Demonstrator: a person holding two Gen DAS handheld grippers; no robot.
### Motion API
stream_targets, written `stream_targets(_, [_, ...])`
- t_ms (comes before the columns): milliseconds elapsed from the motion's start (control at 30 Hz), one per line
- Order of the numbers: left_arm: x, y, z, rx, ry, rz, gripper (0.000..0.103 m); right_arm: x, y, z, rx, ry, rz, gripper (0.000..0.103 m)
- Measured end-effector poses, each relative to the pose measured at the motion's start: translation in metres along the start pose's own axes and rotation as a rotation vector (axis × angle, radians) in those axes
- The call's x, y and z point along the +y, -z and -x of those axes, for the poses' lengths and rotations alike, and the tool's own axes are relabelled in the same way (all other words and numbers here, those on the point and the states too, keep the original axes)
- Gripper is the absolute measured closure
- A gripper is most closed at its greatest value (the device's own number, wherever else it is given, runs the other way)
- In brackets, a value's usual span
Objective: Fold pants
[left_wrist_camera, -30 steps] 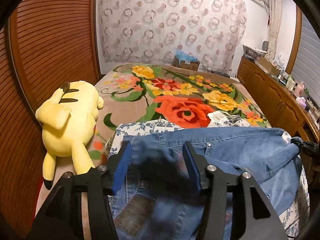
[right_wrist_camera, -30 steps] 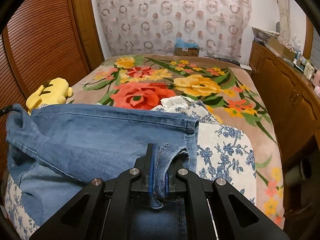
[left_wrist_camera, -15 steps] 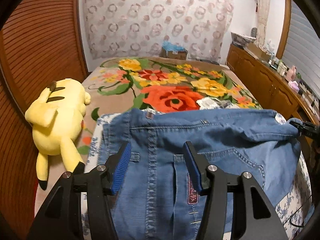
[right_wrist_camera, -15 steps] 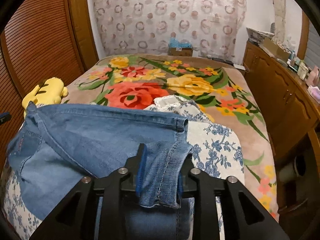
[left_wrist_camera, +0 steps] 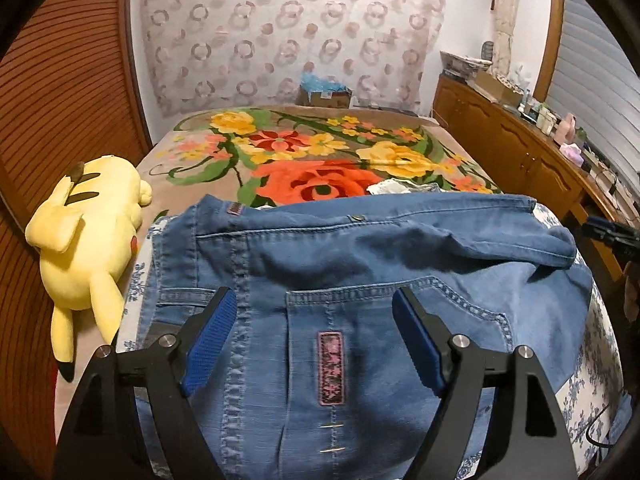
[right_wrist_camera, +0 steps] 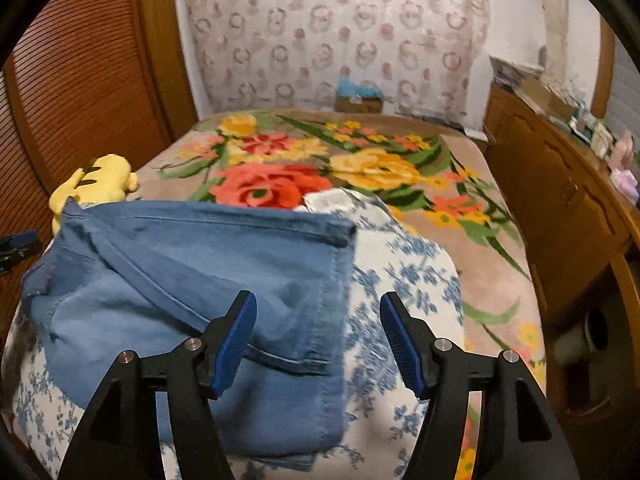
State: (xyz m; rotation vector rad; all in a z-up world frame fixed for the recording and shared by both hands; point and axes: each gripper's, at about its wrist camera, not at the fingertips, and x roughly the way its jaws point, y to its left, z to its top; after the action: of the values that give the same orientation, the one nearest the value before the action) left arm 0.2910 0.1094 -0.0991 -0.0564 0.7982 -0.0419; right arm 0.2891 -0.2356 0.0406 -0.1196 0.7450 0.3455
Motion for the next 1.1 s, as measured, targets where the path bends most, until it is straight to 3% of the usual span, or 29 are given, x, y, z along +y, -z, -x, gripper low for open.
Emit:
stream_targets(233, [-0.005, 0.001, -0.002, 0.014, -0.004, -0.017, 0.022, 0.041, -0.009, -0.023, -0.013, -0.148, 0.059, 0.037])
stream_targets(433, [-0.008, 0.003, 0.0, 0.013, 0.001, -0.028, 0.022, 0.081, -0.014, -0.055, 0.035, -0.242, 0.153, 0.037])
stream_targets(500, [-0.007, 0.004, 0.0, 0.016, -0.001, -0.029, 0.022, 0.094, -0.016, -0.062, 0.05, -0.27, 0.188, 0.041])
stream_targets(733, [-0.008, 0.005, 0.0, 0.019, -0.006, -0.031, 0.022, 0.1, -0.032, -0.088, 0.1, -0.283, 0.262, 0.045])
stream_targets(867, [-0.007, 0.005, 0.001, 0.019, -0.007, -0.029, 0.022, 0.112, -0.043, -0.101, 0.138, -0.272, 0.31, 0.059])
stream_targets(1000, [-0.001, 0.006, 0.0, 0.021, -0.009, -0.022, 0.022, 0.124, -0.052, -0.1, 0.144, -0.26, 0.363, 0.091])
stream_targets(1100, [0.003, 0.006, 0.0, 0.02, -0.013, -0.019, 0.022, 0.126, -0.064, -0.097, 0.099, -0.247, 0.368, 0.093])
